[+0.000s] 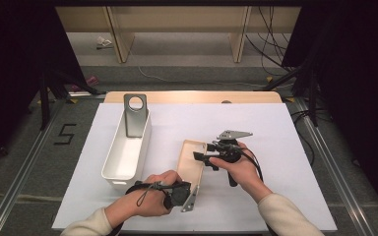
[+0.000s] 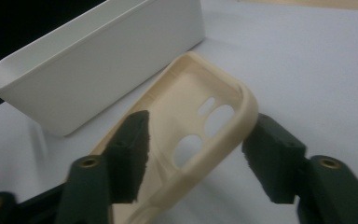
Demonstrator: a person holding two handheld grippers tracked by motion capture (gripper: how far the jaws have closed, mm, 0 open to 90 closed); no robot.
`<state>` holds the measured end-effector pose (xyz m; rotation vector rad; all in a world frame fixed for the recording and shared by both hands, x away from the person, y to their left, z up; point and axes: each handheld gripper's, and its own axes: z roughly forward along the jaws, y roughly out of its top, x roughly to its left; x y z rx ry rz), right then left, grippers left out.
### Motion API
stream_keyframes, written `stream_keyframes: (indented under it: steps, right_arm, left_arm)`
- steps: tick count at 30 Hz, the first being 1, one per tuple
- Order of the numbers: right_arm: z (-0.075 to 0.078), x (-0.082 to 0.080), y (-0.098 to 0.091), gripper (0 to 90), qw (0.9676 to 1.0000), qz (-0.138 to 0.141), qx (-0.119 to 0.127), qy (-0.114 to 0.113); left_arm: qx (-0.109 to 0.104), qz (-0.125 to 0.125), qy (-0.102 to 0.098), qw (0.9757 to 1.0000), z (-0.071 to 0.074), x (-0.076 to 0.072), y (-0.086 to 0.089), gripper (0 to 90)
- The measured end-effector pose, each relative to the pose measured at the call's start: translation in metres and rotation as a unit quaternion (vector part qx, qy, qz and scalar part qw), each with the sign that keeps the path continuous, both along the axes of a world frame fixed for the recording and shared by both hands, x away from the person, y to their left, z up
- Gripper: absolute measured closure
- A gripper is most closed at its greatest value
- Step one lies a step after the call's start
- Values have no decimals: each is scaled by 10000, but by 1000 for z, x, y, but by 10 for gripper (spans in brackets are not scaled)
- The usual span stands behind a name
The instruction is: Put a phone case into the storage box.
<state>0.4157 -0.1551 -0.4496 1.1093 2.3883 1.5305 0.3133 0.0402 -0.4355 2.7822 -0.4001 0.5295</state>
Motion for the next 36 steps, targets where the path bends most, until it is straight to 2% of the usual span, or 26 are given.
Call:
stream_keyframes:
  steps: [5,7,13,17,20,27,30,32,34,35,36]
  right_arm:
    - [1,0,-2,592,9999,18,93,47]
    - [3,-1,-3,626,9996,27,250,127]
    - [11,-3,-5,720,9975,5,674,232]
    - [19,-6,-7,783,9934,-7,1084,371]
    - [24,-8,-7,806,9912,86,1254,408]
    - [33,-11,-8,812,9905,118,1335,312]
    - [36,-12,-9,812,9907,100,1334,248]
    - [38,-13,-9,813,9926,94,1207,125]
    - [39,-13,-11,813,9934,48,1144,66]
    - [40,-12,-13,813,9929,38,1190,47]
    - [40,-12,-13,813,9928,17,1201,41]
  left_arm:
    - [-39,0,13,10000,-1,0,0,873]
    - [-13,-26,-30,10000,0,1,0,872]
    - [-103,13,-93,9999,-1,3,2,871]
    - [-177,120,-131,9997,0,4,3,872]
    - [-174,96,-247,9995,2,5,3,870]
    - [-353,158,-277,9989,4,8,6,863]
    - [-535,224,-253,9980,5,9,7,856]
    - [-635,230,-191,9975,7,10,9,827]
    - [-954,344,-85,9948,10,11,12,766]
    - [-1201,461,34,9917,10,10,12,714]
    - [-1286,489,66,9905,12,10,14,687]
